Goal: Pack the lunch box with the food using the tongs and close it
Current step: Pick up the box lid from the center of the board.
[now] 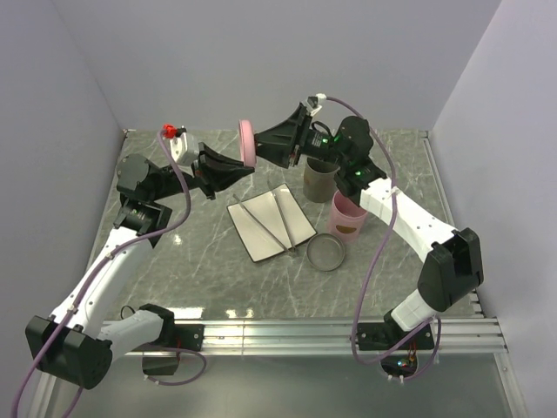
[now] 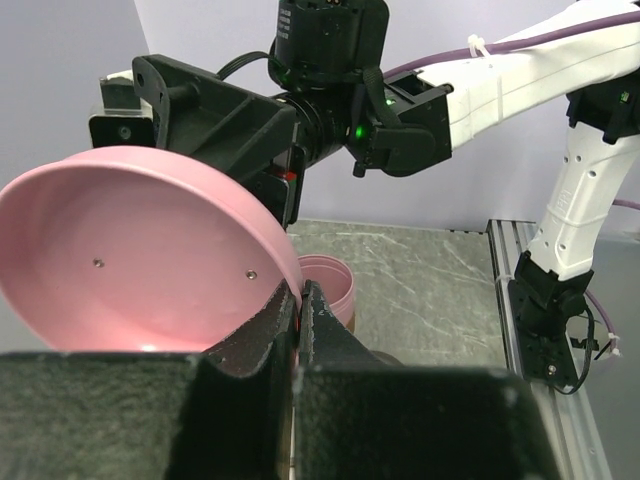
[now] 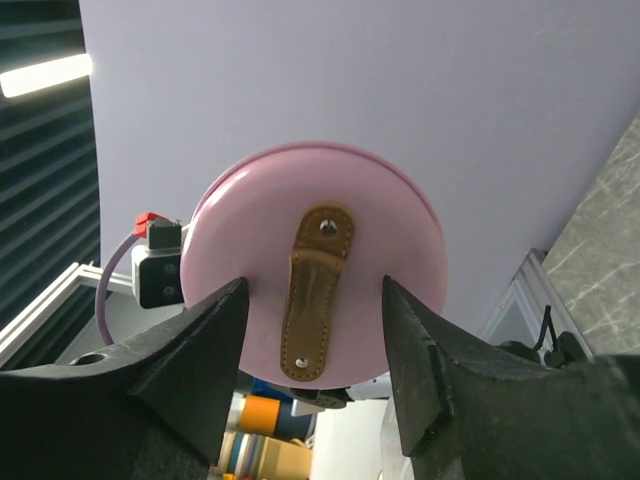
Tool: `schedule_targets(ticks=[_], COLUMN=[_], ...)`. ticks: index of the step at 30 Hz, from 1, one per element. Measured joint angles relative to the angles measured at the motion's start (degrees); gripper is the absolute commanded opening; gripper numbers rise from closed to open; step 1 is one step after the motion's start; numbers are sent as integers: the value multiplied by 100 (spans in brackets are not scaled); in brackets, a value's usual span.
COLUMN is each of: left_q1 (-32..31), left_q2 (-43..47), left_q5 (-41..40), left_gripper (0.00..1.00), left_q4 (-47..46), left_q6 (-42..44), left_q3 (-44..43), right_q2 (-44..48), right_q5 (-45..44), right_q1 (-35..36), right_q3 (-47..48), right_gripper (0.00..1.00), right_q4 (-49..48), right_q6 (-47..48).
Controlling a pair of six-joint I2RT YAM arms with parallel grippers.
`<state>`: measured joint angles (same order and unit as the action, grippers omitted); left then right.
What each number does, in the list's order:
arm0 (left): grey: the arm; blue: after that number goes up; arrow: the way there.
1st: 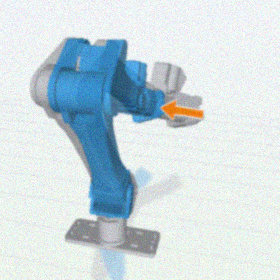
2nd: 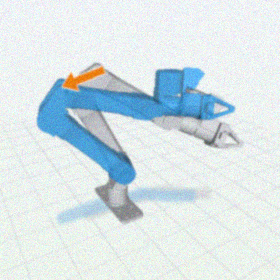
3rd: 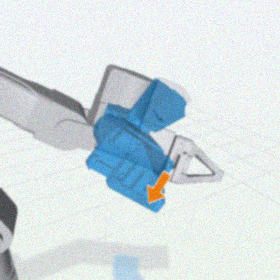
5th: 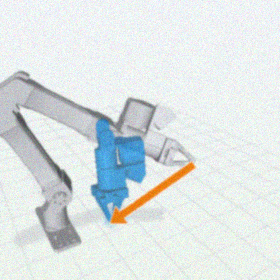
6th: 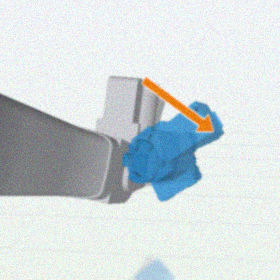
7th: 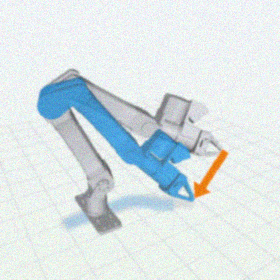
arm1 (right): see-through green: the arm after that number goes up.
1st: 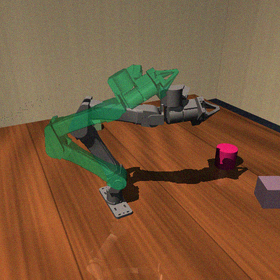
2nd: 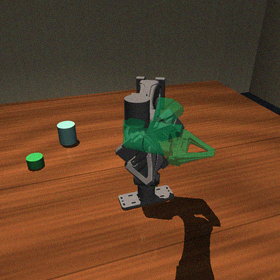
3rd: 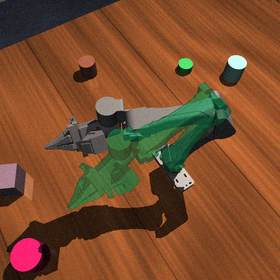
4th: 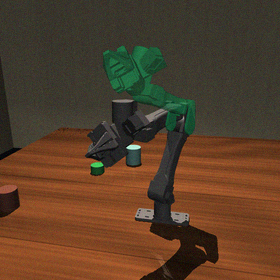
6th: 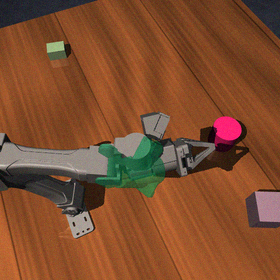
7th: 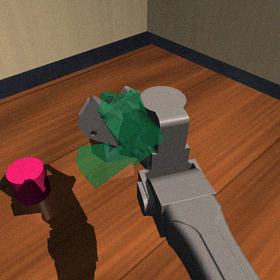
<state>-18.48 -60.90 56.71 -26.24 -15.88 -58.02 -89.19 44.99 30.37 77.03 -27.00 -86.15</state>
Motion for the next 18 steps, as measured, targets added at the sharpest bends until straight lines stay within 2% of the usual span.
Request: schedule_targets(ticks=[2, 5, 6, 11, 14, 18], left_q1=[-7, -11, -13, -37, -37, -42], left_q2=[-20, -22, -22, -37, -37, -37], left_q5=[2, 4, 4, -4, -7, -15], left_gripper=[2, 2, 2, 2, 4, 17], left_q4=[52, 87, 105, 146, 179, 214], left_q6=[28, 66, 83, 177, 238, 319], left_q3=[-31, -52, -59, -116, -116, -120], right_q2=[0, 0, 0, 0, 0, 0], right_q5=[0, -7, -13, -33, -31, 0], right_q1=[42, 66, 68, 66, 55, 24], right_q3=[0, 0, 0, -11, -22, -26], right_gripper=[57, 41, 32, 17, 3, 0], right_q4=[-22, -70, -103, -236, -271, -284], right_q6=[-22, -57, -76, -146, -136, -138])
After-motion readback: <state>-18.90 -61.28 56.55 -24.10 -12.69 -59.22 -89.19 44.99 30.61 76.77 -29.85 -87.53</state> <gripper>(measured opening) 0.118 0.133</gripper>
